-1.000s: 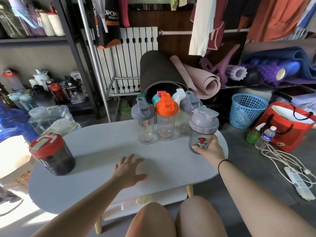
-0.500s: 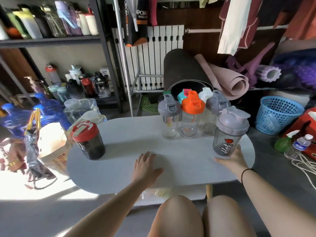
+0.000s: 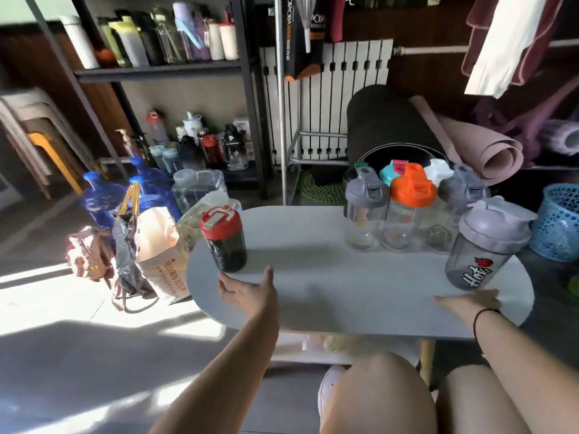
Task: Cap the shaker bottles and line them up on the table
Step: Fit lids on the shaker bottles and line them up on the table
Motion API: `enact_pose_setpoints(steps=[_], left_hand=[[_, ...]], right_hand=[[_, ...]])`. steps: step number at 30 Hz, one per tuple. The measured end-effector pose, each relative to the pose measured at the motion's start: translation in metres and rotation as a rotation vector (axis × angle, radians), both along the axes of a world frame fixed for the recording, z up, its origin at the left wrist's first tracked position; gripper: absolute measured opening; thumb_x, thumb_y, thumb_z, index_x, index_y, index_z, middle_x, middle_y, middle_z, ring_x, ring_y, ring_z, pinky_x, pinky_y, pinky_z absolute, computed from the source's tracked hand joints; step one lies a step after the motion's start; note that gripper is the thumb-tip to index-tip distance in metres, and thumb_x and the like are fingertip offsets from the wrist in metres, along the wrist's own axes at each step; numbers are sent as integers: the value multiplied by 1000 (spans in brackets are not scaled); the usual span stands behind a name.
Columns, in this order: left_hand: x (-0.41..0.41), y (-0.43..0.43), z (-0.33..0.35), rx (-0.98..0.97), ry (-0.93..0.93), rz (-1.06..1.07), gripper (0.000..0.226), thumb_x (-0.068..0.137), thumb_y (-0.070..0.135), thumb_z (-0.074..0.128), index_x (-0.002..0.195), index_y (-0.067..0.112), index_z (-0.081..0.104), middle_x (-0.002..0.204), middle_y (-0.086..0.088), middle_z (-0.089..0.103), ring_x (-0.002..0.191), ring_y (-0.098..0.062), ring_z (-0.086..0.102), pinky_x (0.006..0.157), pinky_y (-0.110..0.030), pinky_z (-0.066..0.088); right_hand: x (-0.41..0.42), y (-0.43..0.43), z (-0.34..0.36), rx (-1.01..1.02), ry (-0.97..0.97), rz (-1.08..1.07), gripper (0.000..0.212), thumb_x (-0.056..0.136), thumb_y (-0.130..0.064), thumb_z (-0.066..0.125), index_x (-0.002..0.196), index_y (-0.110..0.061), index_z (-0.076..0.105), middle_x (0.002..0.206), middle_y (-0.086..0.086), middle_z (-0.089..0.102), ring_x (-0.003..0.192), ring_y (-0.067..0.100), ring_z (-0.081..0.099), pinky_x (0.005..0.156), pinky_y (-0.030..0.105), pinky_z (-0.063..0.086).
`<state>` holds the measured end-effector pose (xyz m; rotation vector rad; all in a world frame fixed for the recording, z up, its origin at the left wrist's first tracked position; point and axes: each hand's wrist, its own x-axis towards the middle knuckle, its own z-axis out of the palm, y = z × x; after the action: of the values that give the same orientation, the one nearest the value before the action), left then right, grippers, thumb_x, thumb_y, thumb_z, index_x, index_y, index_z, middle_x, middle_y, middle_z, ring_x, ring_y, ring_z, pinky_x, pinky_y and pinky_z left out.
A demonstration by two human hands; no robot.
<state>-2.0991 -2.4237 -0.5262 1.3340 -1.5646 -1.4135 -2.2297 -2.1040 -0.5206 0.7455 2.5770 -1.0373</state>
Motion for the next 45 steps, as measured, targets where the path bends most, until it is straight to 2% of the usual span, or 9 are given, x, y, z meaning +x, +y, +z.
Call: enact_pose_setpoints(steps=[4,7,10,14,19,30,37,41,45], left_hand=[[-4,-27,13,-8,92,24,114,68,26,85,153,30,9,160,-14,8,147,-34,14,119,-48,18],[-7,-58,15,-82,90,-18,116,65,33,85,151,40,7,159,-11,18,143,-38,24,117,-55,21],[-9,-85,13,-186,75,-146,112,59,37,82,145,48,11,152,-2,39,138,-33,38,114,-57,26],[-9,-104,15,-233,68,-262,104,60,29,86,144,39,26,145,-6,41,132,-29,43,112,-51,34],[-18,-86,20,-297,-66,-479,88,65,30,87,139,17,42,132,-12,43,120,-32,49,106,-47,41],[-58,59,10,-275,63,-915,87,65,23,88,139,18,43,121,3,43,115,-22,51,102,-40,47],[-87,128,2,-238,137,-992,84,66,21,88,138,17,45,123,5,45,115,-17,52,97,-34,46],[-104,151,0,-217,165,-1018,81,65,19,88,135,17,48,124,4,49,115,-18,54,93,-32,46],[-115,167,-4,-213,183,-1036,82,64,21,88,135,21,48,127,3,51,114,-17,56,96,-36,50]], right_hand=[[14,-31,5,-49,-237,307,98,58,-35,83,131,17,44,141,29,46,132,40,43,105,37,39],[19,-46,4,166,-242,421,140,47,-62,78,150,4,9,156,30,12,144,44,16,117,49,23],[23,-58,2,384,-249,696,122,67,-69,66,152,-28,-12,157,20,-23,145,46,-11,118,59,9],[26,-70,6,446,-214,942,104,75,-68,60,150,-42,-8,158,12,-27,144,50,-14,115,64,11],[23,-64,7,531,-176,1006,105,75,-74,55,150,-40,-10,159,11,-24,146,43,-13,118,57,8],[28,-28,-10,368,62,1072,121,63,-85,50,154,-25,-2,162,1,-16,150,24,-12,122,41,0],[32,23,2,327,34,1097,89,88,-61,47,155,-25,0,162,-7,-11,150,17,-10,120,33,-3],[32,60,11,303,-44,1055,120,54,-88,20,155,-26,1,162,-11,-10,149,16,-11,120,31,-3],[29,82,11,164,-9,894,69,97,-54,30,155,-23,8,162,-10,-5,149,13,-10,119,29,-2]])
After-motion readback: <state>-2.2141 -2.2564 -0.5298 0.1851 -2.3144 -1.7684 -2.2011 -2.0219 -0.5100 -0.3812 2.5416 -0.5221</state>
